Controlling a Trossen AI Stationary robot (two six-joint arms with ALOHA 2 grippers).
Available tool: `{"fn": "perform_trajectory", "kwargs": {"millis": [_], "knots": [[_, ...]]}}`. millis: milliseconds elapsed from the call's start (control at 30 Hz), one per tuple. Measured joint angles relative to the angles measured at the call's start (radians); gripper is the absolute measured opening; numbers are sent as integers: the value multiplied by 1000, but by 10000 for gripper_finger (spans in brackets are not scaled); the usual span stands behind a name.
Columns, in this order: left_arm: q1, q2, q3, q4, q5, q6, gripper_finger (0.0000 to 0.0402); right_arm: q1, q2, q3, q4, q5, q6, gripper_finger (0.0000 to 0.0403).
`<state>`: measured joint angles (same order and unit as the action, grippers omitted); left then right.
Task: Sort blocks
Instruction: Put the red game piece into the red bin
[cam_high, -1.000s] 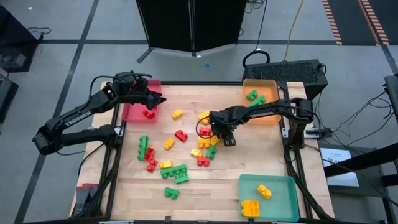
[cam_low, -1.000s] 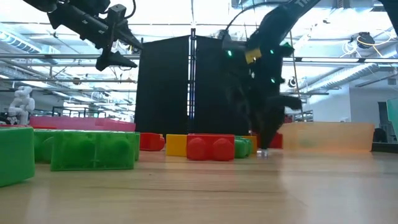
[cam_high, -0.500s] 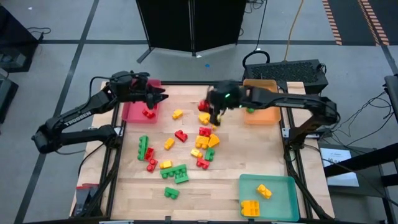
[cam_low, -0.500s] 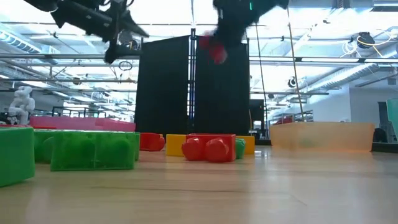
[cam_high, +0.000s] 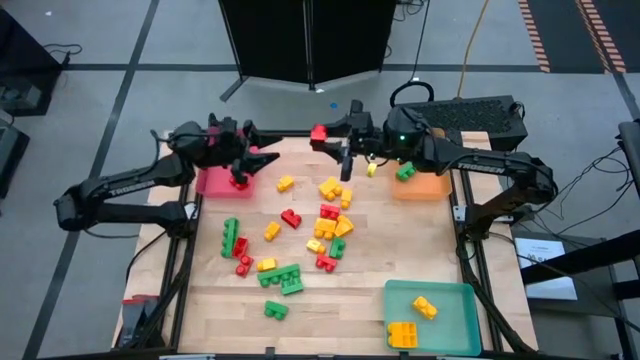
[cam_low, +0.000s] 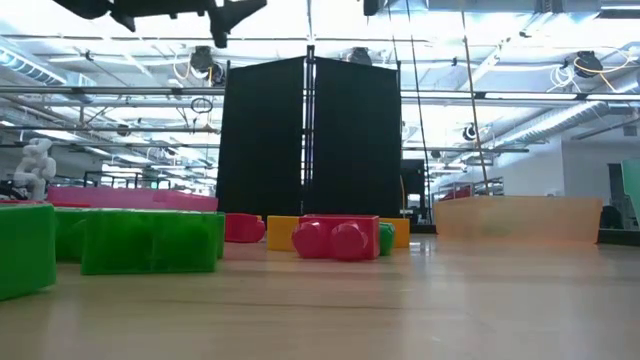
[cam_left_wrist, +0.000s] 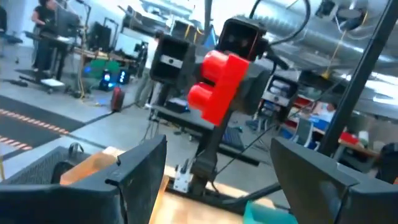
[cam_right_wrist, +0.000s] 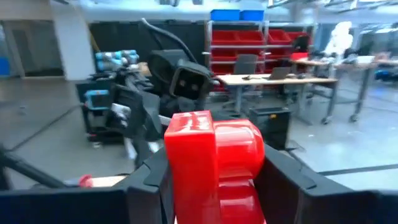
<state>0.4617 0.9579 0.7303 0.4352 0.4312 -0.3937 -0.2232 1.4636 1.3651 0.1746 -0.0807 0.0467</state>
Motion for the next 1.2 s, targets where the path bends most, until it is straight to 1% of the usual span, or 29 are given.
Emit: {"fn": "perform_trajectory", "kwargs": {"millis": [100, 233, 500, 633, 933, 1000, 1200], "knots": [[-23, 36, 0, 0, -3, 38, 292, 5, 9, 3, 55, -29, 23, 152], [-53, 80, 0, 16, -23, 82, 292, 9, 12, 2, 52, -34, 40, 152], [-86, 152, 0, 134, -41, 95, 292, 17, 47, 2, 62, -57, 61, 152], [-85, 160, 0, 162, -44, 90, 292, 17, 66, 2, 59, -58, 66, 152], [-86, 160, 0, 161, -44, 93, 292, 17, 93, 2, 77, -81, 78, 152], [-86, 160, 0, 159, -43, 93, 292, 19, 114, 3, 121, -84, 81, 152], [-87, 160, 0, 154, -43, 92, 292, 22, 145, 2, 156, -92, 102, 152]]}}
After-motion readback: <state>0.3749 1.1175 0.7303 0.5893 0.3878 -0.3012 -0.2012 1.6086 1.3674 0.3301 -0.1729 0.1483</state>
